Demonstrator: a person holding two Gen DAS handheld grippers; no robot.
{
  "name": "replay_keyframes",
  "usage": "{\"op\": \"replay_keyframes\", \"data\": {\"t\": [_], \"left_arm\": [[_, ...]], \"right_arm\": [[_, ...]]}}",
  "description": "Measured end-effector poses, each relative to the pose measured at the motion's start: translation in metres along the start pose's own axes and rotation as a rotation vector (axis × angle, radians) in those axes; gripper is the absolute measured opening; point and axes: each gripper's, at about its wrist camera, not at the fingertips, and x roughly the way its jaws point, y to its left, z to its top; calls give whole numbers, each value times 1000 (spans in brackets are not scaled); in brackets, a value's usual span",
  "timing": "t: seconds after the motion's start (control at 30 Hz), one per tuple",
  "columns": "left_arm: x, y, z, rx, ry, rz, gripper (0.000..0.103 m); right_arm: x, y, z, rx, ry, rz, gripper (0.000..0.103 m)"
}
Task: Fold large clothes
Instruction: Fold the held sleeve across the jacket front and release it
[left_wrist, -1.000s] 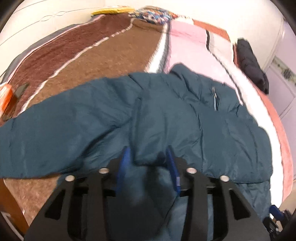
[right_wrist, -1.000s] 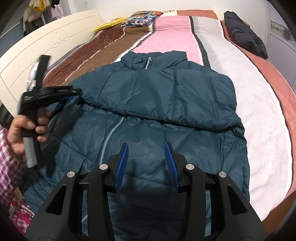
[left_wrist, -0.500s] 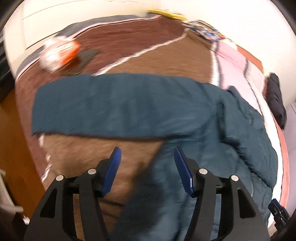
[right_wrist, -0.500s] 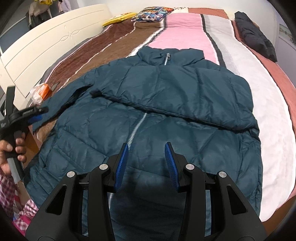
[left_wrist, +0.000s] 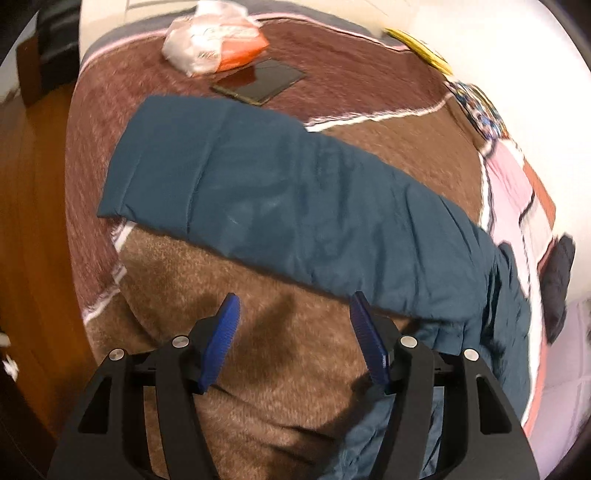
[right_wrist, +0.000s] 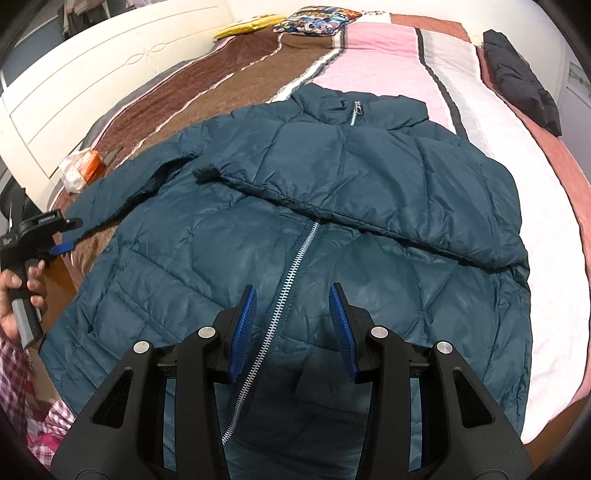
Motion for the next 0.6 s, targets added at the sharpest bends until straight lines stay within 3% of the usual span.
{"op": "replay_keyframes", "data": {"t": [0.33, 0.47, 0.6], "left_arm": [[36, 24, 17, -242, 80, -59, 61], [42, 31, 19, -311, 62, -66, 61], [38, 31, 25, -340, 22, -49, 34]], "right_arm": [[5, 9, 0, -28, 9, -9, 41], [7, 6, -1, -20, 12, -15, 41], [7, 3, -1, -9, 12, -14, 41]]}}
